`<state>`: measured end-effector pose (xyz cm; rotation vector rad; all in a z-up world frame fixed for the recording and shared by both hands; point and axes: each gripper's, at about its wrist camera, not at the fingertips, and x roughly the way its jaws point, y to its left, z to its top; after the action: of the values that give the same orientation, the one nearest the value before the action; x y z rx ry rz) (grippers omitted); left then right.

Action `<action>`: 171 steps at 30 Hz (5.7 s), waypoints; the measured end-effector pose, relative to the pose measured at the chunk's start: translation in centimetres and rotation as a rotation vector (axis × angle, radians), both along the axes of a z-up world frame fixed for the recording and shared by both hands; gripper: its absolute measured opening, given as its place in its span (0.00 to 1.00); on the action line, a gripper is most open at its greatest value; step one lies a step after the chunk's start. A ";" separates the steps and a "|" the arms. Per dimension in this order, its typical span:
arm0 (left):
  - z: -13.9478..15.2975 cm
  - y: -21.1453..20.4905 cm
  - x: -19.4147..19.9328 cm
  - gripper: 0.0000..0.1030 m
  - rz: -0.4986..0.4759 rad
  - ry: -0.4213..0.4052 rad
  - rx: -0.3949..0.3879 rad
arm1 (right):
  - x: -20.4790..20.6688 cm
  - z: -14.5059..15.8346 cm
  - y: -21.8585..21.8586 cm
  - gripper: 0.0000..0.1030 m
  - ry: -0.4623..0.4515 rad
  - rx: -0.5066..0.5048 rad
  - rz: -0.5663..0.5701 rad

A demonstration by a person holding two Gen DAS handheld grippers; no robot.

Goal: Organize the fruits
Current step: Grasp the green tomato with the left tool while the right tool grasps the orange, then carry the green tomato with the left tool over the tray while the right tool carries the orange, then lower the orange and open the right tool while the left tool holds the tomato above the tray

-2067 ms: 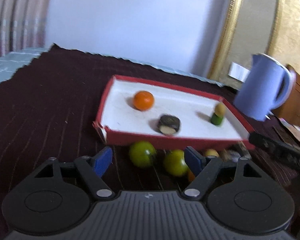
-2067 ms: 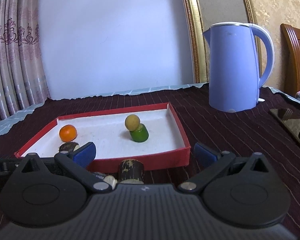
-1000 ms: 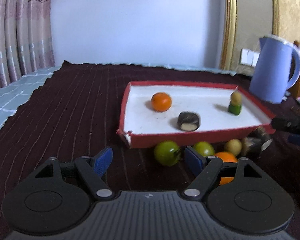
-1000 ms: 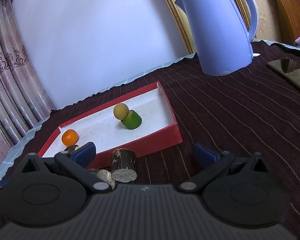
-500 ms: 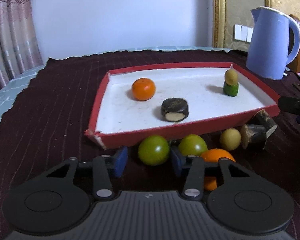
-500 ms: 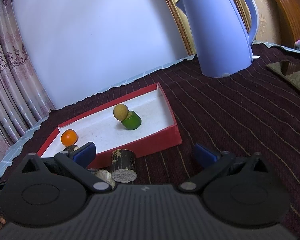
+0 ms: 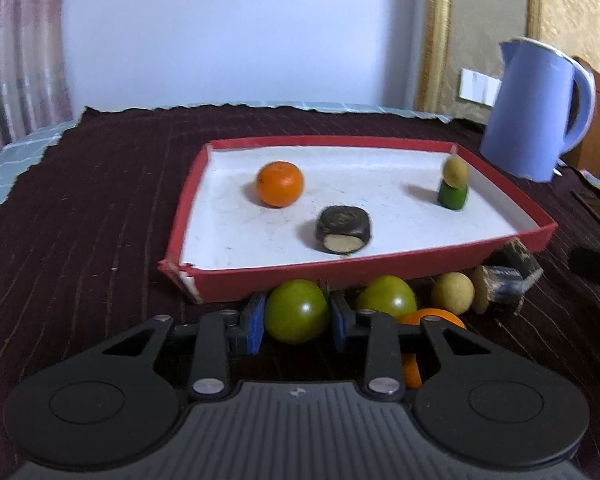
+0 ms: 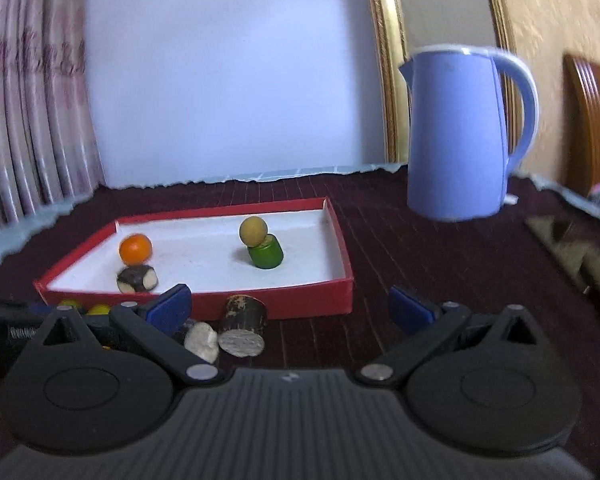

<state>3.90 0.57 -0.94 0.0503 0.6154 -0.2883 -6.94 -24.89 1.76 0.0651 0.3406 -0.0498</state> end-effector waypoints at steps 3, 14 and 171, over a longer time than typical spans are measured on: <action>0.3 0.5 -0.5 0.31 0.058 -0.033 0.013 | -0.5 0.3 1.6 1.00 0.022 -0.025 0.098; 0.5 2.0 -1.1 0.31 0.158 -0.102 0.030 | 0.5 -0.5 9.4 0.75 0.137 -0.135 0.362; 4.6 -8.1 12.3 0.31 0.135 -0.197 0.157 | 17.3 2.1 2.7 0.32 0.031 -0.032 0.014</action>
<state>16.19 -7.49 3.63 0.1858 0.4418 -0.1018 10.39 -22.15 3.91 0.0307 0.3708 -0.0428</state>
